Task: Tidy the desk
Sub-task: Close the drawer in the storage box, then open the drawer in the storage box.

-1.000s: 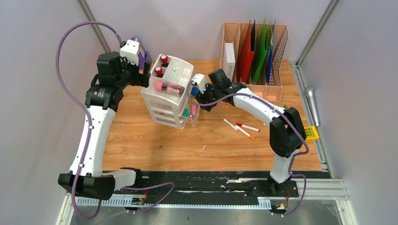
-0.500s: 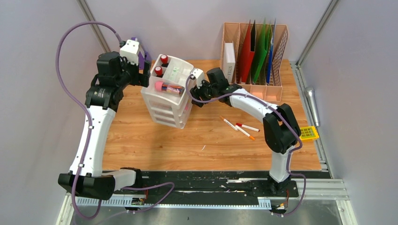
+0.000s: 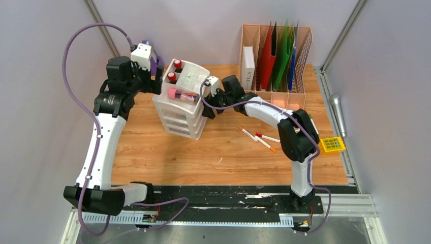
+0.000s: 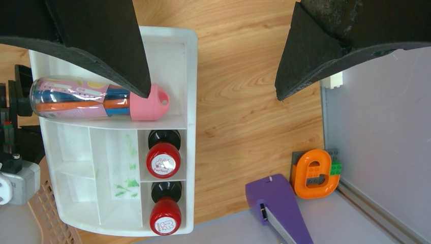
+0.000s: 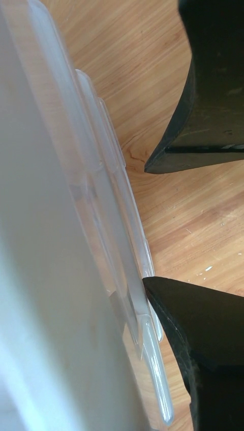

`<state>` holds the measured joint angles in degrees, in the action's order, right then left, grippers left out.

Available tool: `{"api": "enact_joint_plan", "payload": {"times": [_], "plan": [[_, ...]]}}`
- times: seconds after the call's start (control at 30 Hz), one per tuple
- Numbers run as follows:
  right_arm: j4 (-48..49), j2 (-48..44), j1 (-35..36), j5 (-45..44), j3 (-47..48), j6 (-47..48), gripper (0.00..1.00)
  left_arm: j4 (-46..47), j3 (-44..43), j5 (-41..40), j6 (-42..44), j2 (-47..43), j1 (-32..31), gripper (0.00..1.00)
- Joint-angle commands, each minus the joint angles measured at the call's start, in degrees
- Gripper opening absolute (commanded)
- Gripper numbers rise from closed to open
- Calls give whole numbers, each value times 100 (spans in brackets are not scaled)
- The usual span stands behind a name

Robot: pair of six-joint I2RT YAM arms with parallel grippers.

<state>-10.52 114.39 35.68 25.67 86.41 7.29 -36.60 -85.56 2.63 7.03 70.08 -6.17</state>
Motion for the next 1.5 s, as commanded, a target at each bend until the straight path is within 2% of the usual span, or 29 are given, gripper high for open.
{"api": "enact_joint_plan", "payload": {"times": [0.0, 0.17, 0.4, 0.73, 0.9, 1.1, 1.47], "plan": [[273, -318, -138, 6, -61, -385, 77, 119, -14, 13, 126, 55, 46, 100], [103, -442, -516, 619, -142, -1229, 77, 11, -36, 187, 155, 136, 44, 100], [68, -90, -757, 1667, -37, -2365, 74, -372, -190, 557, 67, 531, 41, 96], [346, 724, -947, 2215, 155, -3403, 75, -544, -279, 495, -9, 832, 41, 82], [586, 1166, -982, 2532, 242, -3855, 71, -483, -241, 494, -100, 894, 39, 74], [1343, 1586, -976, 3001, 194, -4474, 69, -380, -107, 526, -104, 851, 41, 71], [3028, 1877, -1087, 3610, -162, -5634, 68, -301, -31, 533, -120, 848, 46, 71]]}}
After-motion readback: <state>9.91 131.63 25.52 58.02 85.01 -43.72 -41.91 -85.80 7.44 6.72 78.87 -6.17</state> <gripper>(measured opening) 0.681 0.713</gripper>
